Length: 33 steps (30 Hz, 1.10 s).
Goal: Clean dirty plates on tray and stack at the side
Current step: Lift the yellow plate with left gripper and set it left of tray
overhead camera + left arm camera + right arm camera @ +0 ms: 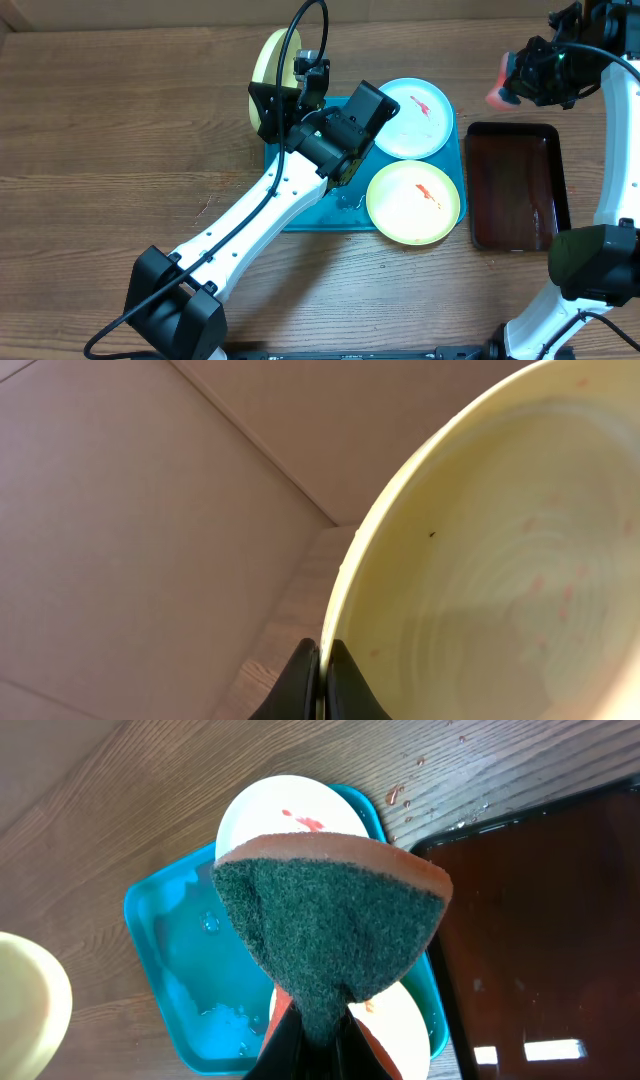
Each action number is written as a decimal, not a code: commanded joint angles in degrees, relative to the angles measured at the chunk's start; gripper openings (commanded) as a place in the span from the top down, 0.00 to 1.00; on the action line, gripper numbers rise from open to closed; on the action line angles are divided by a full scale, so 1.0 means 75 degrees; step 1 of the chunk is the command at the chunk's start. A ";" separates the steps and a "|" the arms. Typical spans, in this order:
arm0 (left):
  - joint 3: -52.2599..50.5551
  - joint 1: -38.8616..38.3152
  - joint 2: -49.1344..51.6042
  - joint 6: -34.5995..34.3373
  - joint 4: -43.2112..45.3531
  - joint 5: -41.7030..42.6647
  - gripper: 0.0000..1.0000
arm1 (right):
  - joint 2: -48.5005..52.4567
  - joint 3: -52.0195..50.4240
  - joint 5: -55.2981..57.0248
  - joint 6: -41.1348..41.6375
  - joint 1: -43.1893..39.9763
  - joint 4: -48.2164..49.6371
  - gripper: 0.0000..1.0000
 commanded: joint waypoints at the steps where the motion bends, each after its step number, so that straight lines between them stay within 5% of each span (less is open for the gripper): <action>1: 0.0137 -0.0055 -0.0032 -0.0169 0.0058 -0.0131 0.96 | -0.0061 0.0093 0.0017 -0.0058 -0.0003 0.0009 0.96; 6: 0.0137 -0.0052 -0.0032 -0.0172 -0.0035 0.1198 0.96 | -0.0061 0.0093 0.0017 -0.0058 -0.0003 -0.0003 0.96; 12: 0.0137 0.0367 -0.0032 -0.0694 -0.0670 0.5659 0.96 | -0.0061 0.0093 0.0020 -0.0085 -0.0003 -0.0015 0.96; 22: 0.0137 0.3086 -0.0032 -0.0533 -0.1373 1.0926 0.96 | -0.0061 0.0093 0.0020 -0.0085 0.0000 -0.0012 0.96; 33: 0.0134 0.6006 -0.0032 0.0358 -0.1862 1.2919 0.96 | -0.0061 0.0093 0.0020 -0.0085 0.0000 -0.0009 0.96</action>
